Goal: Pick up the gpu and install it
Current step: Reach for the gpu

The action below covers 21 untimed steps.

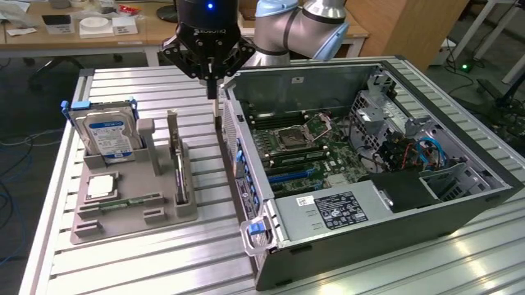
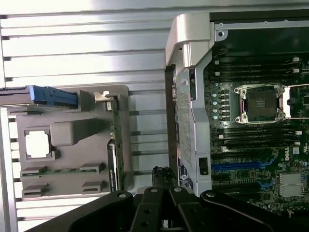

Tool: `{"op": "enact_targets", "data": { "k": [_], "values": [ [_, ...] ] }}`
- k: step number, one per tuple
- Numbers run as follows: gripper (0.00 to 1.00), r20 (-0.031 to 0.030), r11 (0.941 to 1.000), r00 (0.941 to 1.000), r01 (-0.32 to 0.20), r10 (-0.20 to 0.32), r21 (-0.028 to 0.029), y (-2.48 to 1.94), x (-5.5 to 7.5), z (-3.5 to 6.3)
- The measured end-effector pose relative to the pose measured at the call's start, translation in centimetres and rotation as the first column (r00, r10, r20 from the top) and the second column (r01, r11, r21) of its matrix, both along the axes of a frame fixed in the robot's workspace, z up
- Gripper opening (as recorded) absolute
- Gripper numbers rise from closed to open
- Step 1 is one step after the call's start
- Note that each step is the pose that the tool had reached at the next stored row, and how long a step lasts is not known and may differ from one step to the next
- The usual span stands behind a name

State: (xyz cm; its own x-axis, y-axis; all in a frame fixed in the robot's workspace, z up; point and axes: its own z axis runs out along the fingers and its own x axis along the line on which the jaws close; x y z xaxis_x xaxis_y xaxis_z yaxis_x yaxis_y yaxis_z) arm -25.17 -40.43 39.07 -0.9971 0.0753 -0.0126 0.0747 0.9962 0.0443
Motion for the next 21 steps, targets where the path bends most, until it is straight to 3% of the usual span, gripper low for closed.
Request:
{"op": "enact_targets", "data": {
  "k": [21],
  "values": [
    [0.11,-0.0004,1.0000,1.0000,0.000,0.000,0.0000,-0.08,-3.4,-0.04]
  ]
}}
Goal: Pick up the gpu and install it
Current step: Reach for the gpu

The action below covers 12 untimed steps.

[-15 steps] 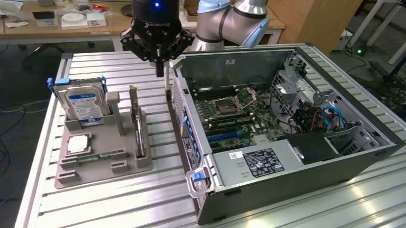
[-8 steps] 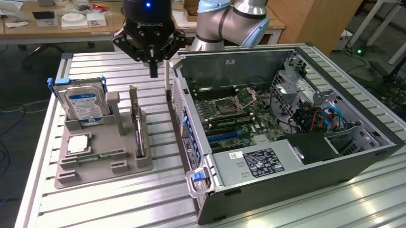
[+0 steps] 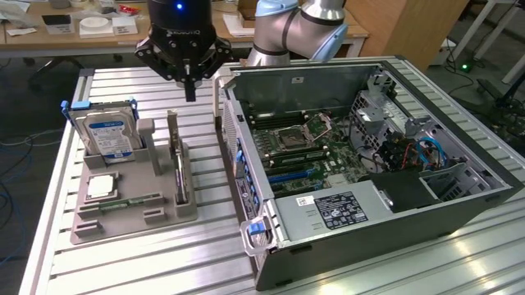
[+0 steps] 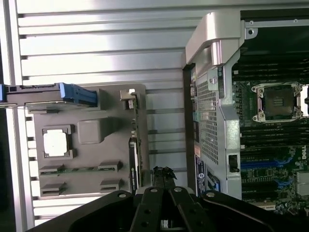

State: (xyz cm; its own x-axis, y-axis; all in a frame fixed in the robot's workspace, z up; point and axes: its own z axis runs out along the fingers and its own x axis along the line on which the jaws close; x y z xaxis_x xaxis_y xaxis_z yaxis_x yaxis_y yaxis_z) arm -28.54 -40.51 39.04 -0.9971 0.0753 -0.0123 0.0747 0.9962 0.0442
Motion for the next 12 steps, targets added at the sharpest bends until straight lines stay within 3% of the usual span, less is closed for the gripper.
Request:
{"op": "enact_targets", "data": {
  "k": [12],
  "values": [
    [0.11,-0.0002,1.0000,1.0000,0.000,0.000,0.0000,-0.04,-1.8,-0.02]
  ]
}}
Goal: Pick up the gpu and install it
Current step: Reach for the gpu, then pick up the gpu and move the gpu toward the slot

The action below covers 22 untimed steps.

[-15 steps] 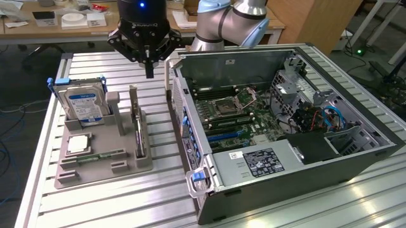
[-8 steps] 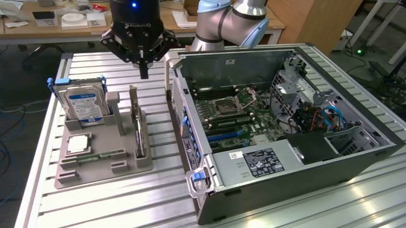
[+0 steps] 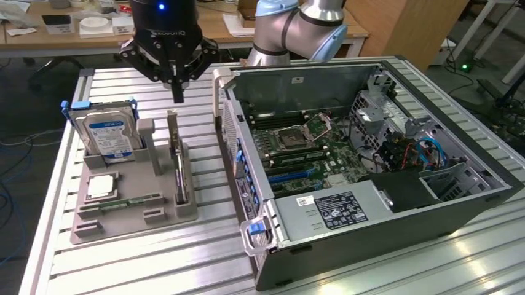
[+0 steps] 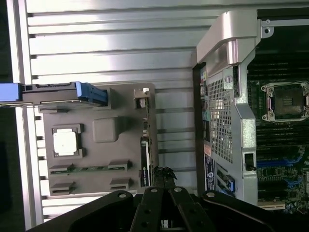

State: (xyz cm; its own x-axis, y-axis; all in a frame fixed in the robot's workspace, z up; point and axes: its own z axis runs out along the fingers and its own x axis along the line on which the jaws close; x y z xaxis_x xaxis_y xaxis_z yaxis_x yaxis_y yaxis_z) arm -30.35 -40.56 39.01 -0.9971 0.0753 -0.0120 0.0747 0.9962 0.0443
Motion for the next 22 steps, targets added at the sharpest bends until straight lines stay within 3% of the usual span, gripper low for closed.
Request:
{"op": "enact_targets", "data": {
  "k": [16,22],
  "values": [
    [0.11,-0.0003,1.0000,1.0000,0.000,0.000,-0.0001,-0.06,-2.6,-0.03],
    [0.11,-0.0003,1.0000,1.0000,0.000,0.000,-0.0001,-0.06,-2.6,-0.03]
  ]
}}
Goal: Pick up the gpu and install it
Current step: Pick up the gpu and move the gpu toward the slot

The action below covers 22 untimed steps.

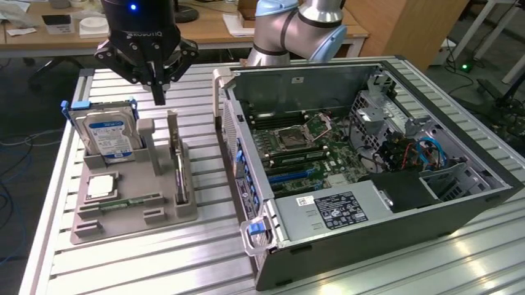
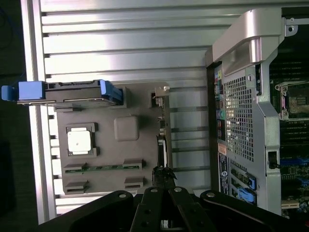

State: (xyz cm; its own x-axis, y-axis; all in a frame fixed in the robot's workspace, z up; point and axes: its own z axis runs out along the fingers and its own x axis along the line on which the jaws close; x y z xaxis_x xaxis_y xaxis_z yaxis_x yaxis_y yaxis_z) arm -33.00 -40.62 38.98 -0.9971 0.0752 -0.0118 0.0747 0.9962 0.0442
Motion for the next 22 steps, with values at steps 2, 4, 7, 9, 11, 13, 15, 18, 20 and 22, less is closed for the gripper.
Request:
{"op": "enact_targets", "data": {
  "k": [2,4,7,9,11,13,15,18,20,22],
  "values": [
    [0.11,0.0000,1.0000,1.0000,0.000,0.000,0.0000,0.00,0.00,0.00],
    [0.11,0.0000,1.0000,1.0000,0.000,0.000,0.0000,0.00,0.00,0.00],
    [0.11,0.0000,1.0000,1.0000,0.000,0.000,0.0000,0.00,0.00,0.00],
    [0.11,0.0000,1.0000,1.0000,0.000,0.000,0.0000,0.00,0.00,0.00],
    [0.23,0.0000,1.0000,1.0000,0.000,0.000,0.0000,0.00,0.00,0.00],
    [0.29,0.0000,1.0000,1.0000,0.000,0.000,0.0000,0.00,0.00,0.00],
    [0.35,0.0001,1.0000,1.0000,0.000,0.000,0.0000,0.00,0.00,0.00],
    [0.47,0.0001,1.0000,1.0000,0.000,0.000,0.0000,0.00,0.00,0.00],
    [0.53,0.0000,1.0000,1.0000,0.000,0.000,0.0000,0.00,0.00,0.00],
    [0.59,-0.0002,1.0000,1.0000,-0.001,0.001,-0.0001,0.00,0.00,0.00]
  ]
}}
